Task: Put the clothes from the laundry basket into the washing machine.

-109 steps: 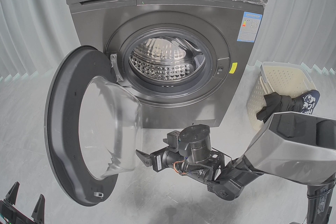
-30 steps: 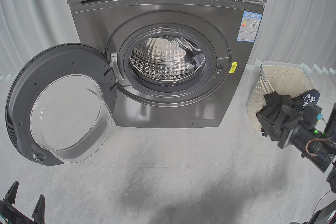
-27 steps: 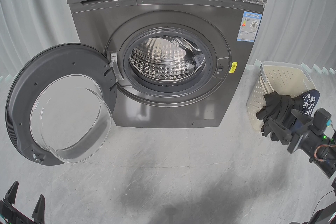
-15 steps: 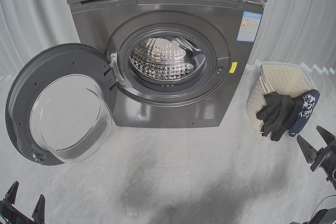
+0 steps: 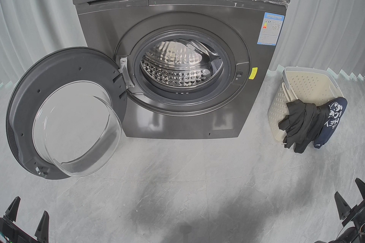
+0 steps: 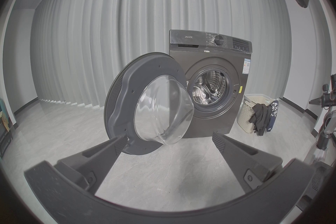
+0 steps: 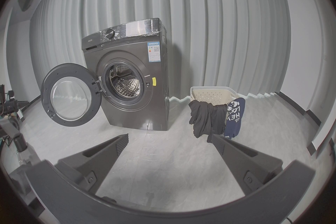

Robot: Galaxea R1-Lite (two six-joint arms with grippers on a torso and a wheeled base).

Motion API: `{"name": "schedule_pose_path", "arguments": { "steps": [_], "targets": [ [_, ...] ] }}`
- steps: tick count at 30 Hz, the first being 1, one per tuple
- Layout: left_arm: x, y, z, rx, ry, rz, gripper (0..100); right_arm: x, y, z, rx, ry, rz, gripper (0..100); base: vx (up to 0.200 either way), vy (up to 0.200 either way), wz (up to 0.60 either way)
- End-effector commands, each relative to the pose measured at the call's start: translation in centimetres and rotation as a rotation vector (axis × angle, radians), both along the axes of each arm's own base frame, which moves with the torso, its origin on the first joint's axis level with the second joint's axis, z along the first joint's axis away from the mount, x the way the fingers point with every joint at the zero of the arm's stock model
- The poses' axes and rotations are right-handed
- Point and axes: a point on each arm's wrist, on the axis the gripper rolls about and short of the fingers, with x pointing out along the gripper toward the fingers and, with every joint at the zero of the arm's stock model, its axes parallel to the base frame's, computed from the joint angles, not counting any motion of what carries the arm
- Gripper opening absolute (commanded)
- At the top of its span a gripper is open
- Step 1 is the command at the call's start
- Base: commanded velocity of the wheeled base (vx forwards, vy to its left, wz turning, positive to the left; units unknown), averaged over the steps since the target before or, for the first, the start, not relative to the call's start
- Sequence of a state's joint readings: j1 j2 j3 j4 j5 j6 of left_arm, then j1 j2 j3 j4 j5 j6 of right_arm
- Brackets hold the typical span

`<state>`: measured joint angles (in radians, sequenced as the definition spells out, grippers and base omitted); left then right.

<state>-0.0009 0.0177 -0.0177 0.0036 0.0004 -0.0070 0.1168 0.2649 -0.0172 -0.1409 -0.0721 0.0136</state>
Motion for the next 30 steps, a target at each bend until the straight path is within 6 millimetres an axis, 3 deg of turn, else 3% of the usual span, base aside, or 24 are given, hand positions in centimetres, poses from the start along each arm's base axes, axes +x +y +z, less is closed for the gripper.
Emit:
{"name": "schedule_pose_path", "arguments": {
  "steps": [1,22,30],
  "targets": [
    [0.03,0.0,-0.51,-0.002,0.004,-0.003,100,-2.32,0.19,-2.23,-0.012,-0.109,-0.008,100,0.0,0.0,0.0],
    [0.03,0.0,-0.48,-0.005,0.006,-0.003,100,-2.33,0.15,-2.24,-0.002,-0.105,-0.019,100,0.0,0.0,0.0],
    [0.03,0.0,-0.48,-0.005,0.006,-0.004,100,-2.33,0.15,-2.24,-0.002,-0.105,-0.021,100,0.0,-0.2,0.0]
  ]
}}
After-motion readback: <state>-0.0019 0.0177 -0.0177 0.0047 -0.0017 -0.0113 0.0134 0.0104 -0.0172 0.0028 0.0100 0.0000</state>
